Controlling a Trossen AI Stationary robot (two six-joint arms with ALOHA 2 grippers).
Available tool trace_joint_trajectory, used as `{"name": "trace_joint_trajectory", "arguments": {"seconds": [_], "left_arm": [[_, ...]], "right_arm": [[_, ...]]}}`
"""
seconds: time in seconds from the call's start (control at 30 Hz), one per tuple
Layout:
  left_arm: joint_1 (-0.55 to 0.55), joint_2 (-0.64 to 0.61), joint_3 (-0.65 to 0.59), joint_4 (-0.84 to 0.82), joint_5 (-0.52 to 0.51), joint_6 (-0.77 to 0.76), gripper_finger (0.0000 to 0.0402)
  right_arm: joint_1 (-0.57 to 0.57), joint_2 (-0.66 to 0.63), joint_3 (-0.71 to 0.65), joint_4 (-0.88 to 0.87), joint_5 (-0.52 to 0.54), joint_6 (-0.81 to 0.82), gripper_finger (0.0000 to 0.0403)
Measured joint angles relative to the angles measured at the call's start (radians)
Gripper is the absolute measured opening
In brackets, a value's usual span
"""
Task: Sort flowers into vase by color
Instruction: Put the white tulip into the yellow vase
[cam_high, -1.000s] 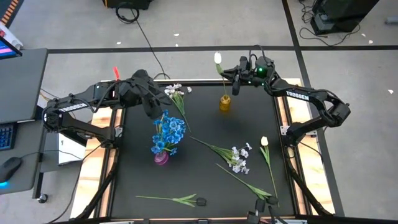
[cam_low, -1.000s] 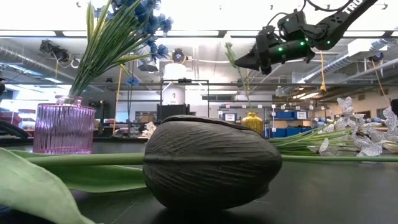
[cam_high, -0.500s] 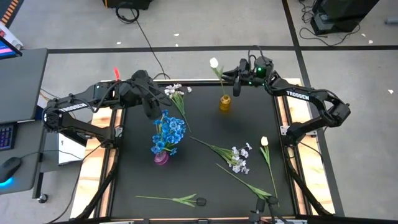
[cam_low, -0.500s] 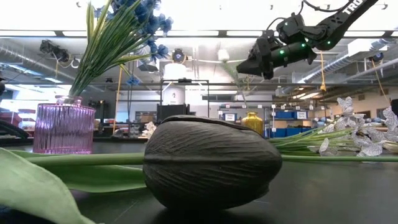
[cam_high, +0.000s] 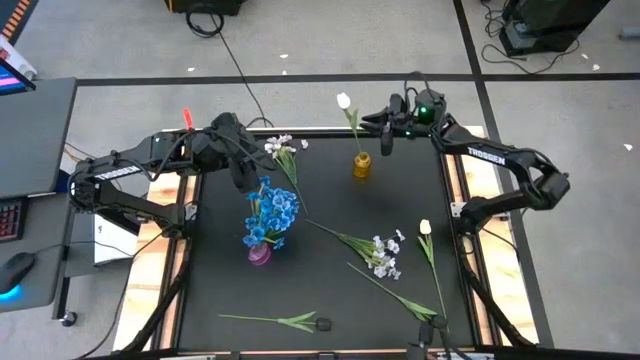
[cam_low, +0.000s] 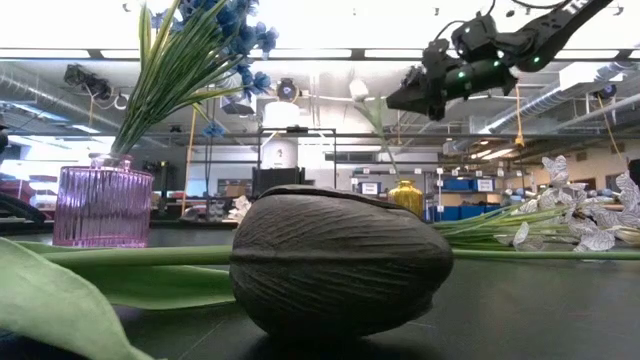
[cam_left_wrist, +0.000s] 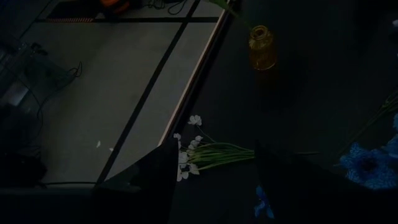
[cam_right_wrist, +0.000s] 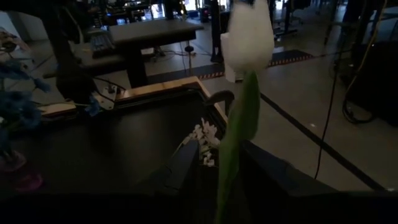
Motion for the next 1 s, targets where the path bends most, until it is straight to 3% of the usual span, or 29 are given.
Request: {"name": "trace_joint_trajectory", "arguments": {"seconds": [0.43,0.7,1.0], "left_arm": [[0.0,0.0,0.0,0.0,0.0,0.041,0.0217],[0.0,0.0,0.0,0.0,0.0,0.056,0.0217],[0.0,0.0,0.0,0.001,0.0,0.056,0.0217]], "right_arm": [[0.036,-0.27,0.0,-0.368,0.0,-0.029,0.0122],[0.139,-0.395,0.0,-0.585,0.007,-0.007,0.0122],[0.288,-0.456,0.0,-0.806,0.01,0.122,0.0122]]}}
